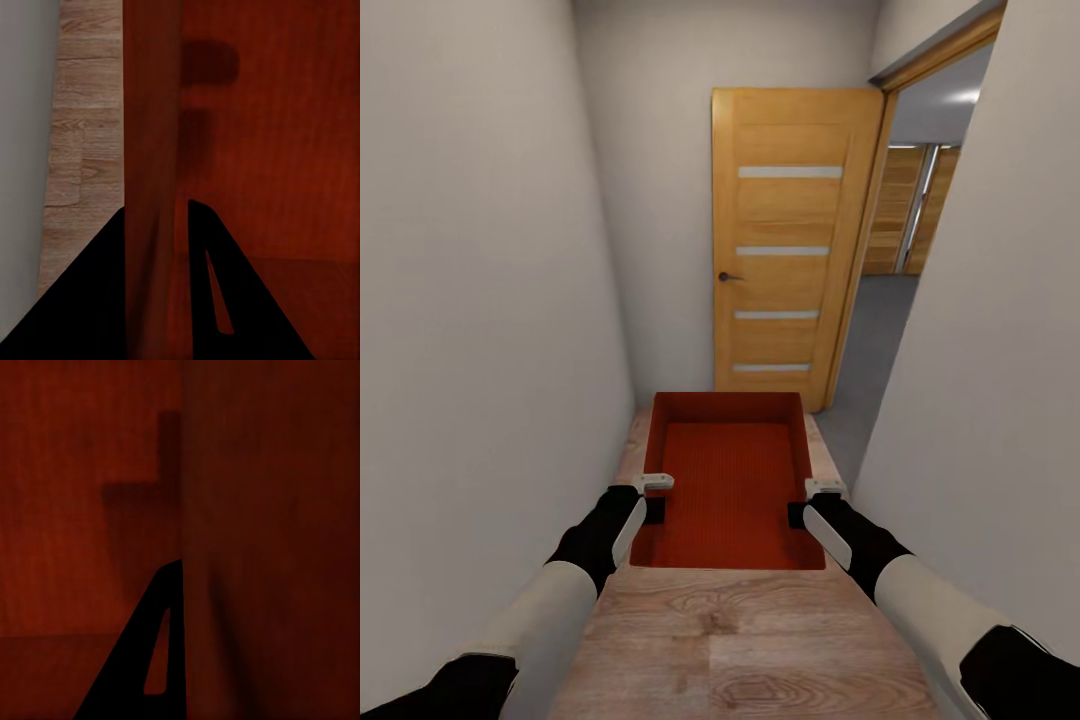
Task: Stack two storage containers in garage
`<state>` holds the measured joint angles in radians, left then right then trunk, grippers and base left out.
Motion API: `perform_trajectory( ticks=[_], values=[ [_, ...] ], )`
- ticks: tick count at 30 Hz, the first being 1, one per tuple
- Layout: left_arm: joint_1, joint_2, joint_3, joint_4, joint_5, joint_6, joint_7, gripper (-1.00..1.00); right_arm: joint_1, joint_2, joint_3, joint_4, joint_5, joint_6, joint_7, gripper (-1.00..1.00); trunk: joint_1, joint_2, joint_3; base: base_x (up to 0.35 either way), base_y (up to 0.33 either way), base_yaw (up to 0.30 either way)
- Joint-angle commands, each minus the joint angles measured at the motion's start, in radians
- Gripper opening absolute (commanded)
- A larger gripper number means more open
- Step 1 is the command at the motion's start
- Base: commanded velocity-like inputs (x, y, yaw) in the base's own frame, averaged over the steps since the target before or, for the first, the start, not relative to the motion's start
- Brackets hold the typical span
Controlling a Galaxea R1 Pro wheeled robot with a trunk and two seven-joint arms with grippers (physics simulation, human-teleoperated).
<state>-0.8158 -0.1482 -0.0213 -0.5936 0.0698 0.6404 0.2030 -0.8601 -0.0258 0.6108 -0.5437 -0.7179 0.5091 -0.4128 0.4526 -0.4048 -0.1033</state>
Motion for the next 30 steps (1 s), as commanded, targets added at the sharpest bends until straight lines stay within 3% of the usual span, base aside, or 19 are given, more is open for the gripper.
perform_trajectory(
  ticks=[1, 30],
  values=[
    [0.0, 0.001, -0.002, 0.0, 0.001, 0.007, 0.011, -1.0, -0.002, -0.056, -0.048, -0.002, 0.048, -0.026, -0.014, -1.0, 0.001, -0.002, -0.002, 0.323, 0.0, 0.0],
    [0.0, 0.001, -0.002, 0.0, 0.001, 0.007, 0.01, -1.0, -0.002, -0.056, -0.048, -0.002, 0.048, -0.026, -0.014, -1.0, 0.001, -0.002, -0.002, 0.323, 0.0, 0.0]
  ],
)
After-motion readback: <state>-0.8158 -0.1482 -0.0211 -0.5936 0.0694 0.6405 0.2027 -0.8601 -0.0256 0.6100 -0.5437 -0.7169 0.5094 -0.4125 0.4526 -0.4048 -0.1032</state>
